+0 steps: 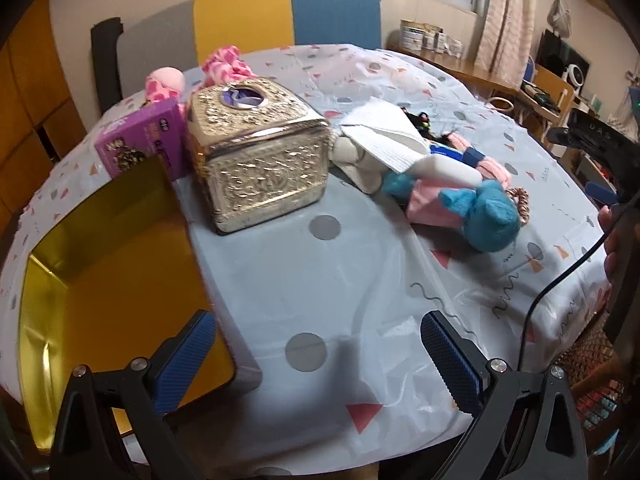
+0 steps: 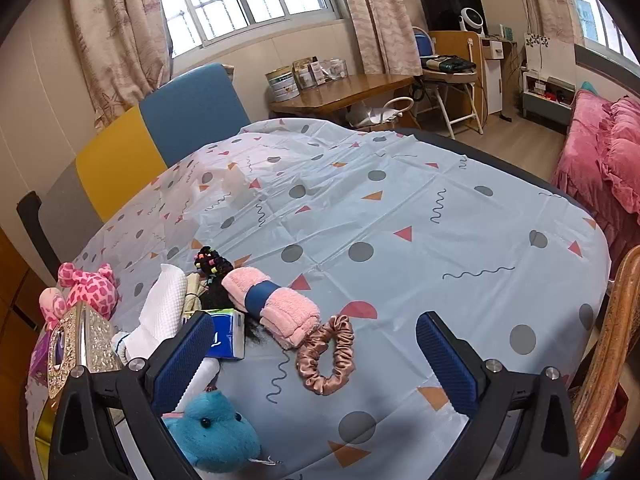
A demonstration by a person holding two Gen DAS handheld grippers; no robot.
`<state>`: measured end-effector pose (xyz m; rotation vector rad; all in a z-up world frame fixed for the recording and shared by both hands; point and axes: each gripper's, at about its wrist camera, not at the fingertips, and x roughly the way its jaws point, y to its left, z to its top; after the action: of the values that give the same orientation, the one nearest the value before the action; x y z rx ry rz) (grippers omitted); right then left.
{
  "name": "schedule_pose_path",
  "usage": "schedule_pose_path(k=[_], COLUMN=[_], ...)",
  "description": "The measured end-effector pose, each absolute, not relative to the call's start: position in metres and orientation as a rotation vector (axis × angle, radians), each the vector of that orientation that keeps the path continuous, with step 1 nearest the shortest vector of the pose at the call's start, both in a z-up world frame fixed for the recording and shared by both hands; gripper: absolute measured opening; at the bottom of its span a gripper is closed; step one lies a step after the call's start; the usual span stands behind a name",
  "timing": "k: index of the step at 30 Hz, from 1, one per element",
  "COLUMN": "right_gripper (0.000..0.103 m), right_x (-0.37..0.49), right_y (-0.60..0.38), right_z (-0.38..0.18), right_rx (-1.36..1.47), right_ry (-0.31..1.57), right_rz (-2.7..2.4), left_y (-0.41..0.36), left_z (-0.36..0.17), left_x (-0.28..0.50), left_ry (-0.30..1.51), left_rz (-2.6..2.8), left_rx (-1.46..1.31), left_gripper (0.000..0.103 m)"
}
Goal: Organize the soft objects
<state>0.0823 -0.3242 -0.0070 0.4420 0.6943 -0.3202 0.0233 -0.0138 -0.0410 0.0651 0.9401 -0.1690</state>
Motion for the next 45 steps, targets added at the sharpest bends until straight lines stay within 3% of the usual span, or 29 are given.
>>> schedule_pose_path(k=[14, 19, 25, 36, 45], right_gripper=[0.103, 0.103, 0.103, 0.103, 0.103], right_x=[0.086, 0.087, 0.087, 0.088, 0.087], right_y=[-0.326, -0.325, -0.328, -0.333, -0.34], right_z=[-0.013, -0.014, -0.015, -0.019, -0.023], right_rx=[0.482, 0.488, 0.516, 0.568, 0.629], right_ry=[0.724, 0.73, 0.732, 0.746, 0.752], right_rz=[-0.283, -0.266, -0.25, -0.216, -0.199], left_y=[-0.05, -0.07, -0.094, -0.138, -0.167], left_z=[-0.013, 0.0, 0.008, -0.028, -0.069], left_x=[0.058, 0.095, 0.146, 0.211, 0.227], left_ry=[0.876, 0.95, 1.065, 1.352, 1.462], left_rz=[-0.322, -0.406, -0.453, -0.476, -0.44], left_rx=[0.028, 0.033, 0.002, 0.045, 0.168], left_gripper=[0.103, 0.103, 0.086, 0.083, 0.068])
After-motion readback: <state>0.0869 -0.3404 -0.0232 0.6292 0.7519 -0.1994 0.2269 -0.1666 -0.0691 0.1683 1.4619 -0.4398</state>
